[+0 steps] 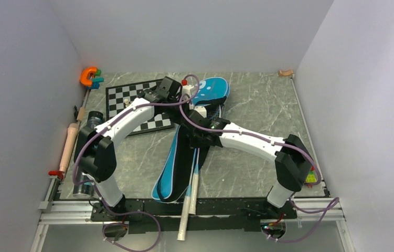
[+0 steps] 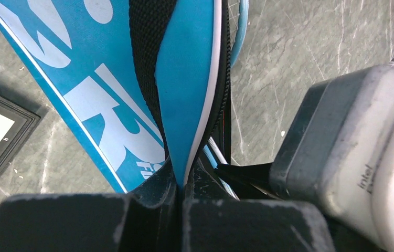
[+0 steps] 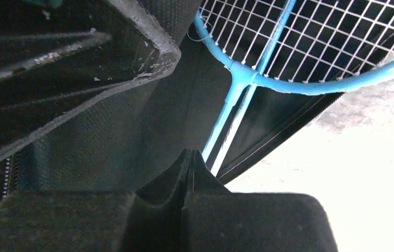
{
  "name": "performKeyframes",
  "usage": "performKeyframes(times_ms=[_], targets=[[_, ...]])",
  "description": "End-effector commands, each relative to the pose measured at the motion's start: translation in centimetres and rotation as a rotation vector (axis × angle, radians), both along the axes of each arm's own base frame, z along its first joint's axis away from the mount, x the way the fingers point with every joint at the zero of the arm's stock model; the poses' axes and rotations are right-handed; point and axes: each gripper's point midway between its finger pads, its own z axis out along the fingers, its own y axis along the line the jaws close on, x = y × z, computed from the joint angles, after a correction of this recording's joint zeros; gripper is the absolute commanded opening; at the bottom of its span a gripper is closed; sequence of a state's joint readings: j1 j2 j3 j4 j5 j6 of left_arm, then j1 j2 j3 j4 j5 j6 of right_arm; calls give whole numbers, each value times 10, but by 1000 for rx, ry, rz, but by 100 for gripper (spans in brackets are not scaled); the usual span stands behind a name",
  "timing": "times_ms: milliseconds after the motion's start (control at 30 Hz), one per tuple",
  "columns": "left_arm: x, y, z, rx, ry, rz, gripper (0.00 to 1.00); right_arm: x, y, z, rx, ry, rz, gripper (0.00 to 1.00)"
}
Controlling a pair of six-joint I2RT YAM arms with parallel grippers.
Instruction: Pack up the badminton gear
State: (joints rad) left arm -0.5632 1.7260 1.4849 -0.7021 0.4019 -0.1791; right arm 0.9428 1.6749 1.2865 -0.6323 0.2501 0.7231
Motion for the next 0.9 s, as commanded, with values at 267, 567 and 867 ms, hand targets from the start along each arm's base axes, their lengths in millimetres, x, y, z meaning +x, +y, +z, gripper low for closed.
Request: performKeyframes(times_ms=[267, 567, 867], targets=[[-15, -27, 26, -90, -41, -110, 0, -10, -31, 10, 190, -49, -34, 42], [-13, -26, 23, -78, -41, -104, 0, -26, -25, -16, 220, 8, 1, 31], [-14, -28, 21, -83, -29, -108, 0, -23, -5, -28, 228, 31, 26, 29]])
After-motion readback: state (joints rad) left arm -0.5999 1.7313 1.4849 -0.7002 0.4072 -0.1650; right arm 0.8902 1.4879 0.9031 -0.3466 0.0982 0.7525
